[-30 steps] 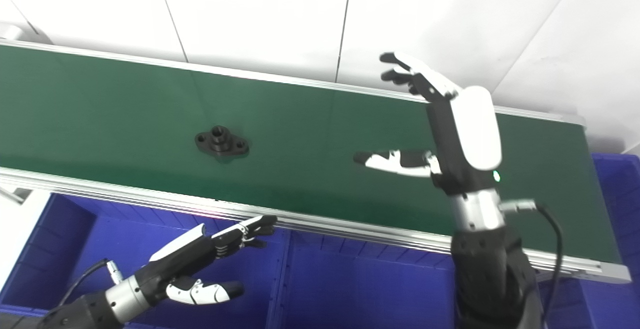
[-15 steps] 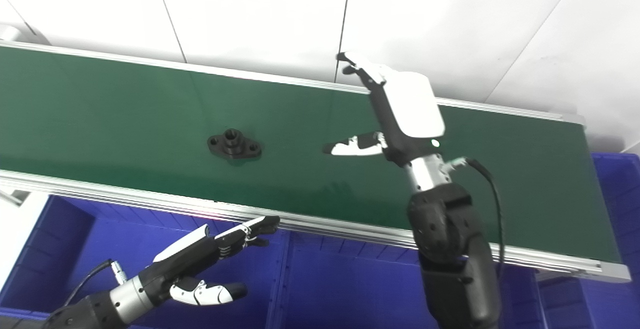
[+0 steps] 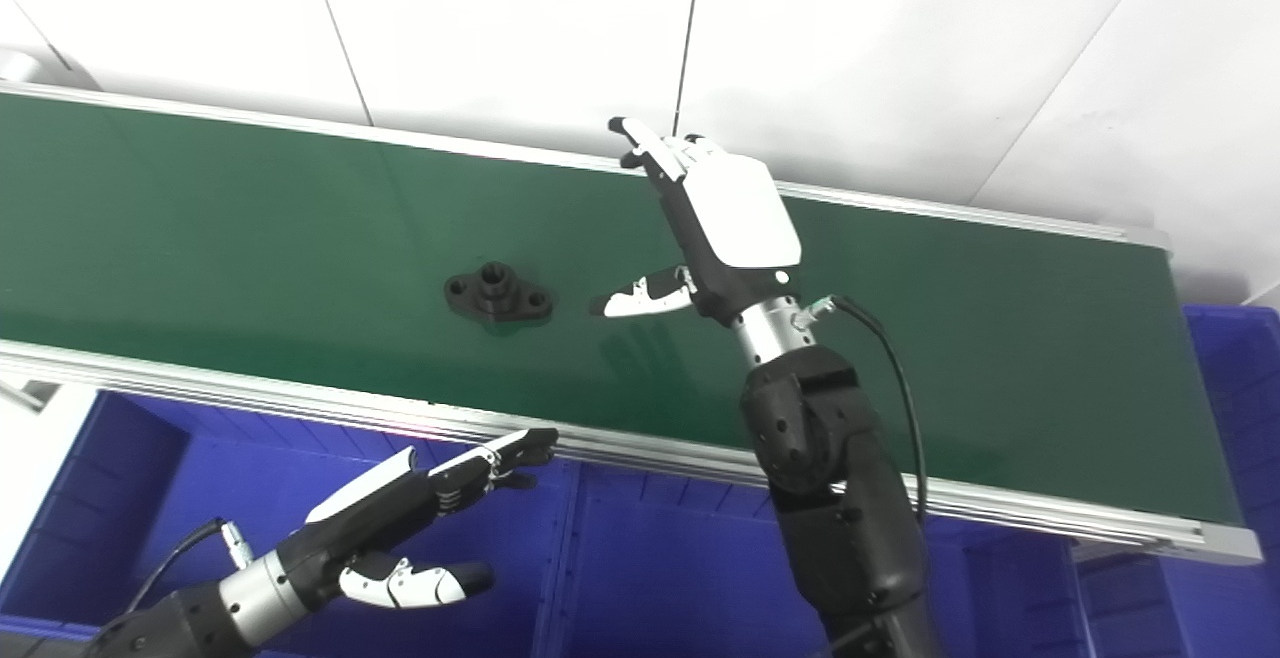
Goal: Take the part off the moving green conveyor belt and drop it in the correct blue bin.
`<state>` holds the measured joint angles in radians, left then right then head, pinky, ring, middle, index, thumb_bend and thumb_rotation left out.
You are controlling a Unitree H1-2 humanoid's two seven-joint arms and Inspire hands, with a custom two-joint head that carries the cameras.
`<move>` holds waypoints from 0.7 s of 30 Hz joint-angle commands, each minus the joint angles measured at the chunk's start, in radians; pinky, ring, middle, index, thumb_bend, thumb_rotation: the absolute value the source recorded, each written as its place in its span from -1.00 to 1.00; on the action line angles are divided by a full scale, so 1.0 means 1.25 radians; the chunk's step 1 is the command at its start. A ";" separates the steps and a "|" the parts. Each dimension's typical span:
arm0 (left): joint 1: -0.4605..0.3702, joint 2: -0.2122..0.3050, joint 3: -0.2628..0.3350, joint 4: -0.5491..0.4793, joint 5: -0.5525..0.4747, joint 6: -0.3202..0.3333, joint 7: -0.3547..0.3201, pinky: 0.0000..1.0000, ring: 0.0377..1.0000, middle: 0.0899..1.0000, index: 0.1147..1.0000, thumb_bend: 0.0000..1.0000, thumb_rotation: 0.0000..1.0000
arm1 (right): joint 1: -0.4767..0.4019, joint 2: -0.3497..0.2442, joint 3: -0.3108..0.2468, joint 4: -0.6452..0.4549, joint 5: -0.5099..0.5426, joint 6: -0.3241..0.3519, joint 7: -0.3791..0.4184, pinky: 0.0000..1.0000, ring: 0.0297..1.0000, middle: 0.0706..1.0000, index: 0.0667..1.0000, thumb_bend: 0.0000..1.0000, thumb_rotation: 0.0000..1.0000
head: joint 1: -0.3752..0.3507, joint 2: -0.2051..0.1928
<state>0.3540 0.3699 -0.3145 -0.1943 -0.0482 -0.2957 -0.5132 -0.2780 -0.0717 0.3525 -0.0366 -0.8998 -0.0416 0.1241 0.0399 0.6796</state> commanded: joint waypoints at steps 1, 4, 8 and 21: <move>0.003 0.004 0.005 -0.031 -0.001 -0.014 0.010 0.79 0.92 0.99 0.93 0.00 0.05 | -0.040 0.022 0.010 0.014 0.015 0.004 -0.011 0.52 0.61 0.55 0.84 0.80 -0.67 | 0.002 0.001; 0.003 0.003 0.004 -0.031 0.001 -0.012 0.010 0.79 0.92 0.99 0.94 0.00 0.06 | -0.051 0.032 0.021 0.050 0.021 0.002 -0.023 0.52 0.60 0.55 0.82 0.82 -0.68 | 0.002 -0.001; 0.003 0.001 0.005 -0.030 0.002 -0.018 0.013 0.80 0.93 0.99 0.93 -0.01 0.04 | -0.067 0.042 0.039 0.086 0.015 0.005 -0.028 0.55 0.62 0.56 0.85 0.82 -0.68 | 0.003 0.000; 0.007 0.001 0.006 -0.036 0.008 -0.012 0.029 0.77 0.91 0.99 0.93 -0.01 0.12 | -0.110 0.066 0.076 0.244 0.010 0.010 -0.105 0.49 0.59 0.54 0.85 0.83 -0.64 | -0.003 0.012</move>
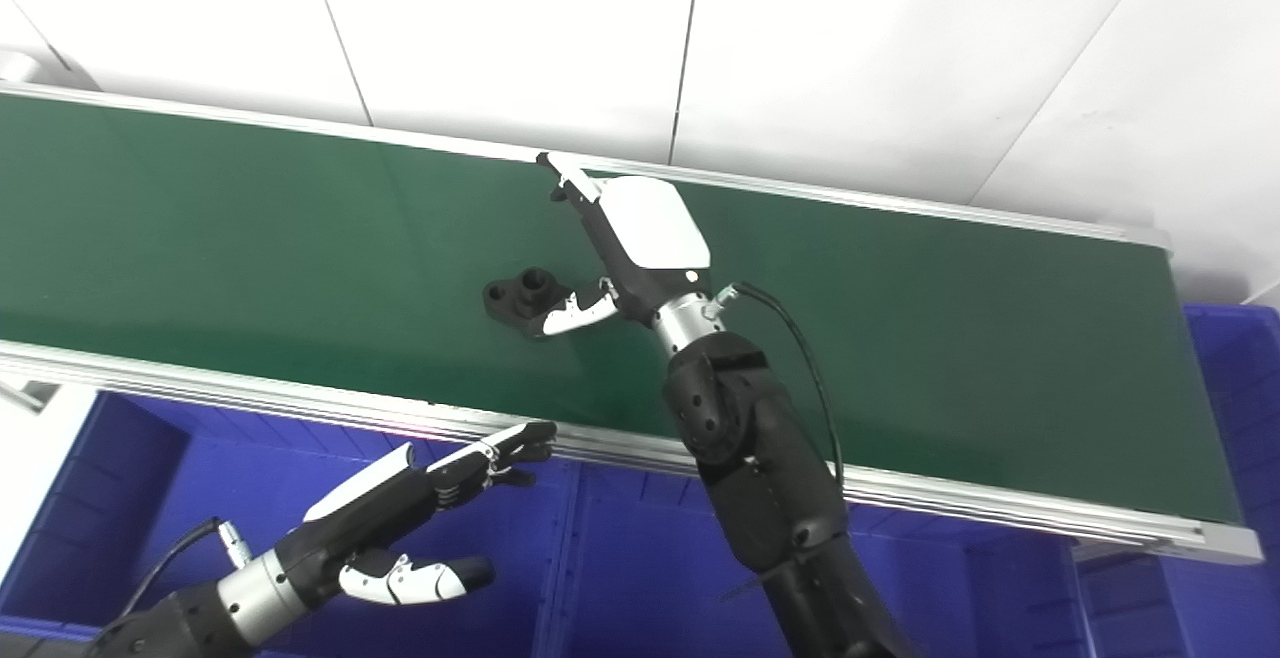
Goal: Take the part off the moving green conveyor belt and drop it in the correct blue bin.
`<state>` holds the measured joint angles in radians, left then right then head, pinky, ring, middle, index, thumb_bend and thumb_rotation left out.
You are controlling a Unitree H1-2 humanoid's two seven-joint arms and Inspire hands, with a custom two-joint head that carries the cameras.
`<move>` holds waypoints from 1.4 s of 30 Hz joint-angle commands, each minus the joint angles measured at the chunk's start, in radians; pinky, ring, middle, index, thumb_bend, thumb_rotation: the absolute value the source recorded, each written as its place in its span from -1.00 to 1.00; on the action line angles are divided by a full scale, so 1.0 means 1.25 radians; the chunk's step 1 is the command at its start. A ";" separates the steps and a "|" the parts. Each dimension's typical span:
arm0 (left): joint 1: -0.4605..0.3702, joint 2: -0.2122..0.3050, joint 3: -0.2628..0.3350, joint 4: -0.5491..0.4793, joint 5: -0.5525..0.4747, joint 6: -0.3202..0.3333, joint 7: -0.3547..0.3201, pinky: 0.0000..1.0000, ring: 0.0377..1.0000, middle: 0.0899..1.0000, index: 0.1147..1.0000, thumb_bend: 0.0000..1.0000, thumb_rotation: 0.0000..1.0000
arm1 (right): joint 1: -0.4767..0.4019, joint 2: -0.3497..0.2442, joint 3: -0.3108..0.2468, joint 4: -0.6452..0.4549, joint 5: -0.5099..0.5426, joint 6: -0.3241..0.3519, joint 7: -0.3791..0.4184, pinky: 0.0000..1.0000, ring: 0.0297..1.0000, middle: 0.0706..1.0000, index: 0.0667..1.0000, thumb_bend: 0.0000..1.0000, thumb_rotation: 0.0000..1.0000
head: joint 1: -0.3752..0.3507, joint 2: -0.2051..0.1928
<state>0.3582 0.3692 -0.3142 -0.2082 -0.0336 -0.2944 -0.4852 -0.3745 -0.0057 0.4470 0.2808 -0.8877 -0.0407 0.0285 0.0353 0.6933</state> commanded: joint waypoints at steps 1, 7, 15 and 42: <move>0.004 0.003 0.005 -0.029 -0.004 -0.008 0.007 0.77 0.91 0.99 0.93 -0.01 0.12 | -0.034 0.014 0.001 -0.002 0.004 0.010 -0.032 0.49 0.59 0.54 0.85 0.82 -0.65 | 0.001 0.002; 0.007 0.005 0.005 -0.032 -0.010 -0.010 0.007 0.77 0.91 0.99 0.94 -0.02 0.13 | -0.043 0.010 0.002 0.072 0.021 -0.011 -0.073 0.47 0.57 0.49 0.84 0.84 -0.74 | -0.001 0.006; 0.011 0.008 0.006 -0.039 -0.017 -0.007 0.005 0.77 0.92 0.99 0.94 -0.01 0.14 | -0.045 -0.007 0.013 0.114 0.016 -0.006 -0.106 0.46 0.52 0.49 0.79 0.85 -0.98 | -0.005 0.014; -0.002 0.011 0.011 -0.045 -0.046 -0.003 -0.003 0.86 0.96 1.00 0.96 -0.02 0.17 | -0.025 -0.074 0.002 -0.023 0.021 0.048 -0.067 0.21 0.14 -0.11 0.62 0.13 -1.00 | -0.023 0.032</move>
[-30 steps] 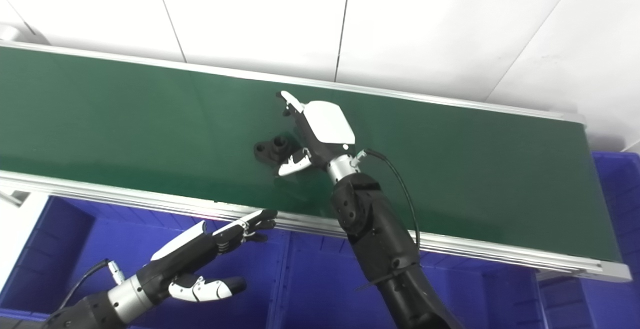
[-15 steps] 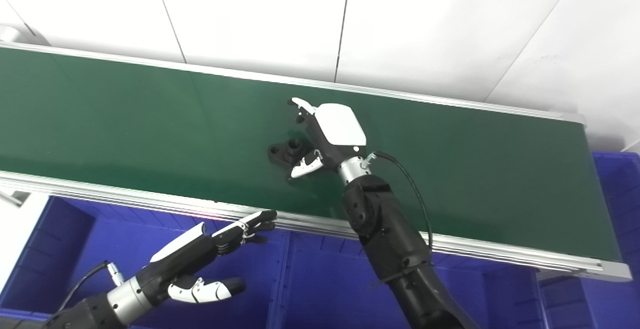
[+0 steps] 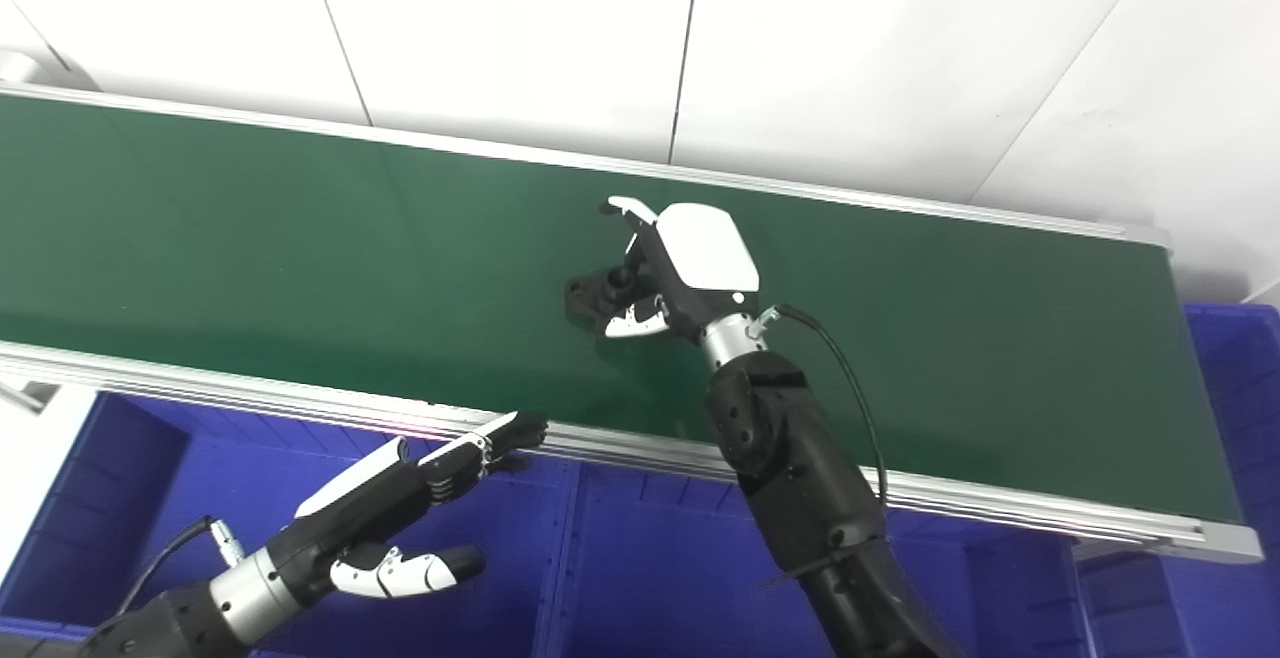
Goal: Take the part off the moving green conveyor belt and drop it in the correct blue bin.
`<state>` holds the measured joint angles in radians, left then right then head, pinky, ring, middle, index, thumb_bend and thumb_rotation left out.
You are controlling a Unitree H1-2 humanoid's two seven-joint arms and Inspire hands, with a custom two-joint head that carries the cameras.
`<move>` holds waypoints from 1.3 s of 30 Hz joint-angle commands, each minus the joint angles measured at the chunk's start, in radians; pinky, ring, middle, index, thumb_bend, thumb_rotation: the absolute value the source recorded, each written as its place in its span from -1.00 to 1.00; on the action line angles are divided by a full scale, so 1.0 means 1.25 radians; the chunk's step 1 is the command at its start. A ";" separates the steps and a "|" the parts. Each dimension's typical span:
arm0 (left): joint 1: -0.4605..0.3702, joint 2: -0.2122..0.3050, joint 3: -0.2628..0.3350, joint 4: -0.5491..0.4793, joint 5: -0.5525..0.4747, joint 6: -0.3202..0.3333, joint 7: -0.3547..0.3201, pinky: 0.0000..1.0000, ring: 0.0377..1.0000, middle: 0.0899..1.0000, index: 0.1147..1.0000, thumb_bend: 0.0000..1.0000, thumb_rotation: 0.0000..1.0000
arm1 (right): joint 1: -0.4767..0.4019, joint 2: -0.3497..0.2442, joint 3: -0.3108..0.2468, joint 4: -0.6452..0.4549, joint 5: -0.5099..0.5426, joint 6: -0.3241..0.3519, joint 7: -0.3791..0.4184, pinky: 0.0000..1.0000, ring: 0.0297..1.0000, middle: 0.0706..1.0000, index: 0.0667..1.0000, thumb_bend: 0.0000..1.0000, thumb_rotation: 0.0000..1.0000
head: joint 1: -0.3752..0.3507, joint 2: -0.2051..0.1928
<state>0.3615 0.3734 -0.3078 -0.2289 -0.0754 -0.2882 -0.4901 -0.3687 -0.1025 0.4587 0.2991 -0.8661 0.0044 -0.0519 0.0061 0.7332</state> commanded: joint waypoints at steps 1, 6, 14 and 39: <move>-0.005 0.008 0.006 -0.030 -0.012 -0.006 0.001 0.85 0.96 1.00 0.96 -0.01 0.17 | -0.031 0.001 -0.009 -0.047 0.003 0.011 -0.002 0.19 0.13 -0.11 0.62 0.13 -1.00 | 0.002 0.001; -0.007 0.011 0.010 -0.037 -0.014 0.000 0.001 0.86 0.96 1.00 0.96 0.02 0.22 | -0.037 -0.004 -0.021 -0.074 -0.001 0.017 -0.003 0.13 0.08 -0.11 0.59 0.14 -1.00 | 0.002 0.002; -0.005 0.012 0.015 -0.044 -0.019 0.007 -0.001 0.86 0.97 1.00 0.96 0.02 0.23 | -0.020 -0.007 -0.043 -0.099 0.018 0.041 0.034 0.11 0.12 -0.11 0.58 0.13 -1.00 | 0.002 0.004; -0.020 0.009 0.020 -0.017 -0.038 -0.022 -0.019 0.89 0.99 1.00 0.99 -0.08 0.28 | 0.226 -0.045 -0.138 -0.542 0.049 0.099 0.134 0.16 -0.04 -0.14 0.56 0.06 -1.00 | -0.056 0.033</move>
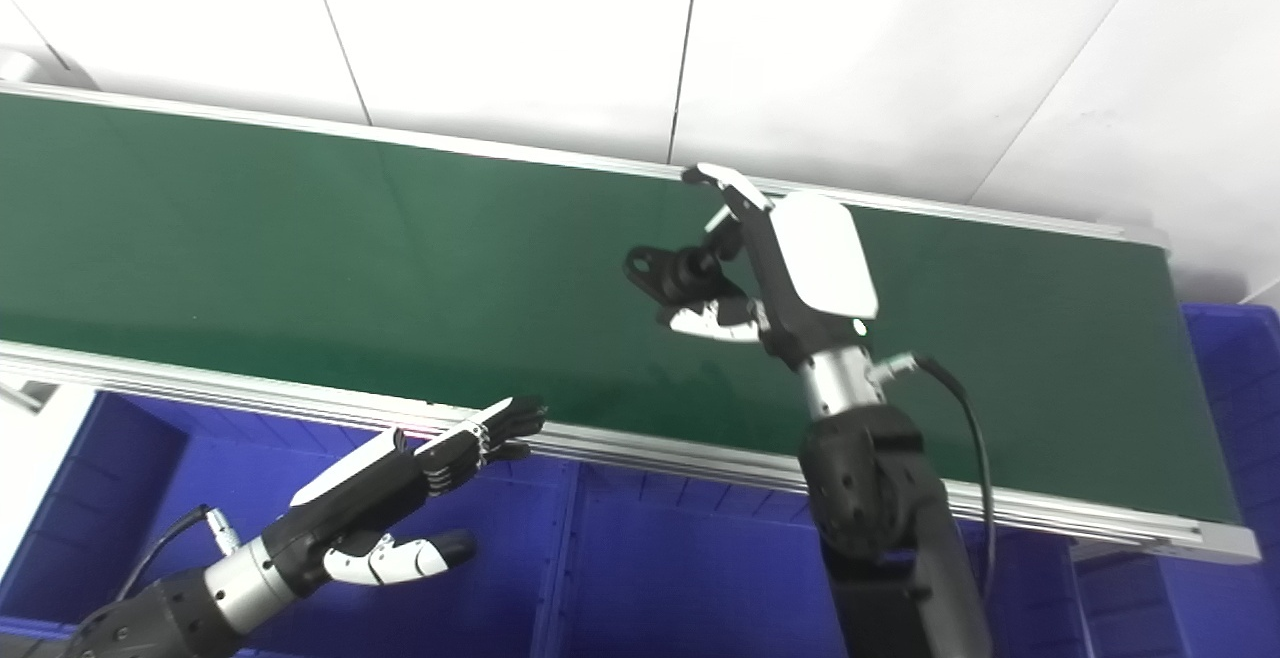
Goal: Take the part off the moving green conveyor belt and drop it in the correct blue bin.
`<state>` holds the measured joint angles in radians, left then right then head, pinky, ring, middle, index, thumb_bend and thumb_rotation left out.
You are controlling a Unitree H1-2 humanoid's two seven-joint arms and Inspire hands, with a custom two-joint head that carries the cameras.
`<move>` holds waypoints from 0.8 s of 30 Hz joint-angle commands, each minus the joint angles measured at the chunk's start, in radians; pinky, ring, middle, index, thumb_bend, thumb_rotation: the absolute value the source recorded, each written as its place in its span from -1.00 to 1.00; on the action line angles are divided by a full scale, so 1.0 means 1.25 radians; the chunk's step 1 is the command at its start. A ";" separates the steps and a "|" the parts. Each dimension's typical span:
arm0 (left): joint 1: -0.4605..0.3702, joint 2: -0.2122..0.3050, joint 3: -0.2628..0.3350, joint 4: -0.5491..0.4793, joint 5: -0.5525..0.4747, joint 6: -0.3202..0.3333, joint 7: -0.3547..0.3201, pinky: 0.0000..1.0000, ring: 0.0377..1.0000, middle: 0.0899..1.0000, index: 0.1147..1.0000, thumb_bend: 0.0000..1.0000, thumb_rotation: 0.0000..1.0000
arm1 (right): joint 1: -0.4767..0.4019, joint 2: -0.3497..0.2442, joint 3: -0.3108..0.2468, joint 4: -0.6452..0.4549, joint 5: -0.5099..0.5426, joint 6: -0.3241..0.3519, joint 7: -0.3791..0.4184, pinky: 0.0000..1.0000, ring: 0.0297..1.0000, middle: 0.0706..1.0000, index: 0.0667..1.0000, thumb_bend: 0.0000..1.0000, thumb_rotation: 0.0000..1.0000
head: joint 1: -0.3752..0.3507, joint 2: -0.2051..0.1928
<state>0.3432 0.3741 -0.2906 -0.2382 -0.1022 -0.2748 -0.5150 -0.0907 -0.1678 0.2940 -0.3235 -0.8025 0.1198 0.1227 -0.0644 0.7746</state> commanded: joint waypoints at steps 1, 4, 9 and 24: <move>-0.007 0.008 0.007 -0.008 -0.018 -0.036 0.000 0.90 0.99 1.00 0.99 -0.09 0.29 | 0.017 0.009 -0.009 -0.056 -0.002 0.008 -0.004 0.13 -0.08 -0.12 0.55 0.07 -1.00 | 0.001 0.000; -0.008 0.007 0.007 -0.002 -0.017 -0.041 -0.002 0.92 1.00 1.00 1.00 -0.09 0.33 | 0.073 0.014 -0.009 -0.102 -0.019 0.015 0.006 0.01 -0.06 -0.13 0.56 0.07 -1.00 | 0.007 0.000; -0.006 0.011 0.010 -0.004 -0.027 -0.040 -0.005 0.92 1.00 1.00 1.00 -0.09 0.35 | 0.158 0.015 -0.009 -0.137 -0.028 -0.010 0.001 0.03 -0.11 -0.11 0.55 0.07 -1.00 | 0.003 0.007; -0.002 0.025 0.016 -0.026 -0.044 -0.015 -0.013 0.93 1.00 1.00 1.00 -0.13 0.31 | 0.351 0.038 0.037 -0.183 -0.063 -0.037 -0.034 -0.01 -0.11 -0.11 0.55 0.07 -1.00 | -0.017 0.056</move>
<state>0.3409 0.3923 -0.2780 -0.2317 -0.1336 -0.2884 -0.5312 0.3393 -0.1252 0.3324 -0.5055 -0.8730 0.1202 0.1032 -0.0874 0.8436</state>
